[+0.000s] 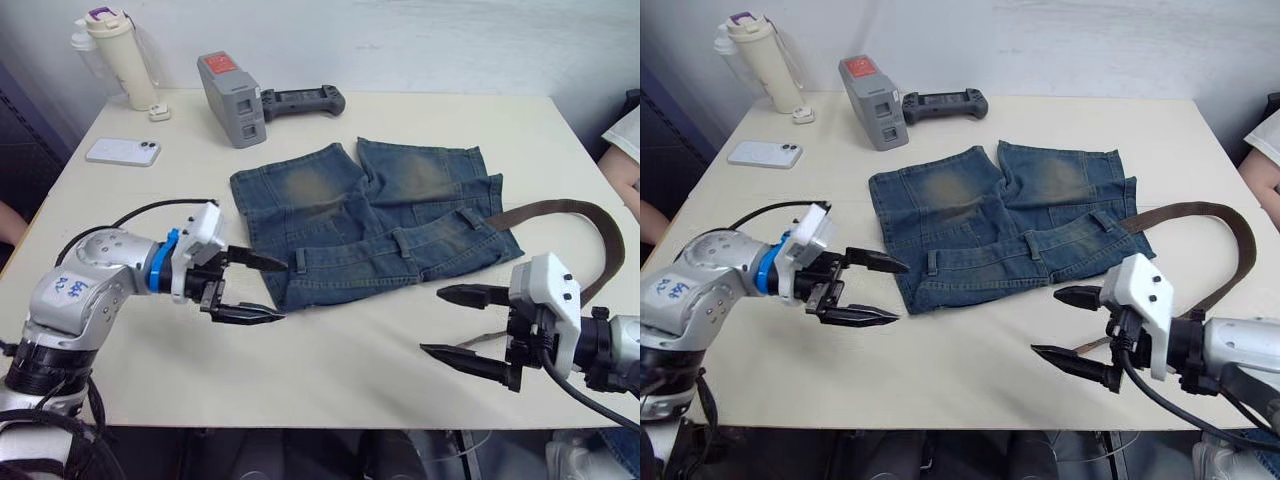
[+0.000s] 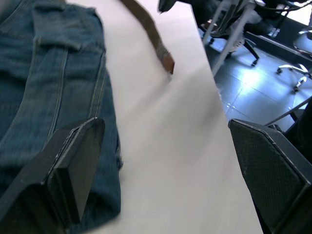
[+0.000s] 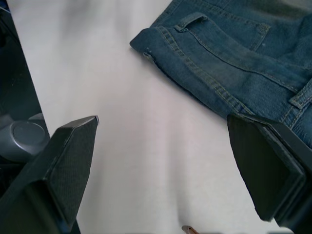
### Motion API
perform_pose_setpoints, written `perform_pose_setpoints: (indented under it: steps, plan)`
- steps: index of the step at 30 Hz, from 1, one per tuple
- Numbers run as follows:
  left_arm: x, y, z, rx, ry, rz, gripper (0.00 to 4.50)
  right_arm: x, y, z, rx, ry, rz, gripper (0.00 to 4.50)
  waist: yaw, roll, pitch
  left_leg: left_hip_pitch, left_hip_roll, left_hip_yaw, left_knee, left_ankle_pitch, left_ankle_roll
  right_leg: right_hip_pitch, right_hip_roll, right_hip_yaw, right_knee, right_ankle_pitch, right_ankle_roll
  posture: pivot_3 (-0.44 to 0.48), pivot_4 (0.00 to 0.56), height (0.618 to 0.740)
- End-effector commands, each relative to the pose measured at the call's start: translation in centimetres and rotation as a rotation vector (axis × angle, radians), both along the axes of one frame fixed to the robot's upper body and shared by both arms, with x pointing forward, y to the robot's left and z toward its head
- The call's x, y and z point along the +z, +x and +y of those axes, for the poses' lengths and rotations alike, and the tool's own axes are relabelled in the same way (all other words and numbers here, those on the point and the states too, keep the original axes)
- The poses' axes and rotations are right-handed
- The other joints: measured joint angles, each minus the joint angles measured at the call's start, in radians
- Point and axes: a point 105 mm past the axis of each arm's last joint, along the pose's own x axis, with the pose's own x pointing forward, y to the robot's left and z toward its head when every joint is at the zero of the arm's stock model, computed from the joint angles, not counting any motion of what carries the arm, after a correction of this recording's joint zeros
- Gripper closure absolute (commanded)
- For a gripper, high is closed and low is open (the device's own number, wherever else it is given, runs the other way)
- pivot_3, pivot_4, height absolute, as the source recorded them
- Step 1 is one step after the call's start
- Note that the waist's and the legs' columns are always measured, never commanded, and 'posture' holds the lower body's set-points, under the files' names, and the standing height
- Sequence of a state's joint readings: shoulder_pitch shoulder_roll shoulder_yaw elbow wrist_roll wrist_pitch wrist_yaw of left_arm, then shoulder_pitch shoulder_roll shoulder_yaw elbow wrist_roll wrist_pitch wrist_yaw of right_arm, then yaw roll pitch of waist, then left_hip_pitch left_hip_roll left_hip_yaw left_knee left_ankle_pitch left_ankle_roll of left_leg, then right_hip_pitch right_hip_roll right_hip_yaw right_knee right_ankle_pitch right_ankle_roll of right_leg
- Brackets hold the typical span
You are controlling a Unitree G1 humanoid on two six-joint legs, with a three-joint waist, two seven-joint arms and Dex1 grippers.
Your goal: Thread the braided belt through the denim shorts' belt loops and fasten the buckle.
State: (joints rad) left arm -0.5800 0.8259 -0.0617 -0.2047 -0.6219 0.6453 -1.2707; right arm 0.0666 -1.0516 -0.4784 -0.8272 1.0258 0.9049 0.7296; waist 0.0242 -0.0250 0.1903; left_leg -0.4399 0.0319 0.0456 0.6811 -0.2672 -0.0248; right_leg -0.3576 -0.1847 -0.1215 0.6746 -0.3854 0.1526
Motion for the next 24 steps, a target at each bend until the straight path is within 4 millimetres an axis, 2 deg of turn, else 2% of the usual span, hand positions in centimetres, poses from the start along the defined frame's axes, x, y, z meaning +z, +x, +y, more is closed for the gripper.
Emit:
perform_pose_setpoints:
  steps: [1, 7, 9, 10, 12, 15, 19, 24]
  plan:
    - [0.3, 0.6, -0.5, -0.037, 0.015, -0.038, 0.03, 0.6, -0.5, 0.5, 0.002, -0.02, -0.006, 0.0, -0.001, 0.0, 0.0, 0.0, 0.0, 0.0, 0.0, 0.0, 0.0, 0.0, 0.0, 0.0, 0.0, 0.0, 0.0, 0.0, 0.15, 0.664]
    - [1.7, 2.7, -3.4, -0.108, -0.008, -0.118, 0.03, 0.6, -1.4, -0.6, -0.057, -0.107, 0.015, 0.0, 0.009, -0.002, 0.001, -0.002, -0.001, -0.001, 0.001, 0.0, 0.0, 0.001, 0.0, -0.002, 0.0, 0.0, 0.001, 0.0, 0.15, 0.664]
    - [1.1, 4.0, -6.2, -0.094, 0.042, -0.136, 0.03, 0.2, -1.9, -1.5, -0.094, -0.157, 0.032, 0.0, 0.017, -0.002, 0.001, -0.002, -0.001, -0.002, 0.001, 0.0, 0.001, 0.002, 0.0, -0.003, 0.0, 0.001, 0.001, 0.0, 0.15, 0.664]
    - [0.9, 4.3, -6.8, -0.09, 0.06, -0.143, 0.03, 0.2, -2.0, -1.8, -0.103, -0.169, 0.036, 0.0, 0.025, -0.002, 0.001, -0.003, -0.002, -0.003, 0.001, 0.0, 0.001, 0.002, 0.0, -0.004, 0.0, 0.001, 0.002, 0.0, 0.15, 0.664]
    - [0.9, 3.7, -8.3, -0.172, 0.064, -0.164, 0.03, 0.1, -2.1, -2.7, -0.143, -0.195, 0.039, 0.0, 0.028, -0.002, 0.001, -0.004, -0.002, -0.002, 0.001, 0.0, 0.002, 0.002, 0.0, -0.004, -0.001, 0.002, 0.003, 0.0, 0.15, 0.664]
    - [1.5, 2.6, -10.8, -0.282, 0.028, -0.19, 0.03, -0.5, -2.0, -5.7, -0.222, -0.302, 0.055, 0.0, 0.027, -0.002, 0.001, -0.004, -0.002, -0.002, 0.001, -0.001, 0.002, 0.002, 0.0, -0.004, -0.002, 0.002, 0.003, 0.0, 0.15, 0.664]
    - [0.8, 2.2, -11.9, -0.296, 0.03, -0.212, 0.03, -0.7, -1.0, -8.6, -0.234, -0.353, 0.039, 0.0, 0.016, -0.002, 0.001, -0.003, -0.002, -0.001, 0.001, 0.0, 0.002, 0.002, 0.0, -0.004, -0.002, 0.002, 0.003, 0.0, 0.15, 0.664]
    - [-0.4, 1.1, -11.5, -0.25, 0.018, -0.157, 0.03, -3.1, 0.5, -12.1, -0.149, -0.498, 0.094, 0.0, 0.002, -0.002, 0.001, -0.002, -0.001, -0.001, 0.0, 0.0, 0.002, 0.003, 0.0, -0.003, -0.002, 0.002, 0.003, 0.0, 0.15, 0.664]
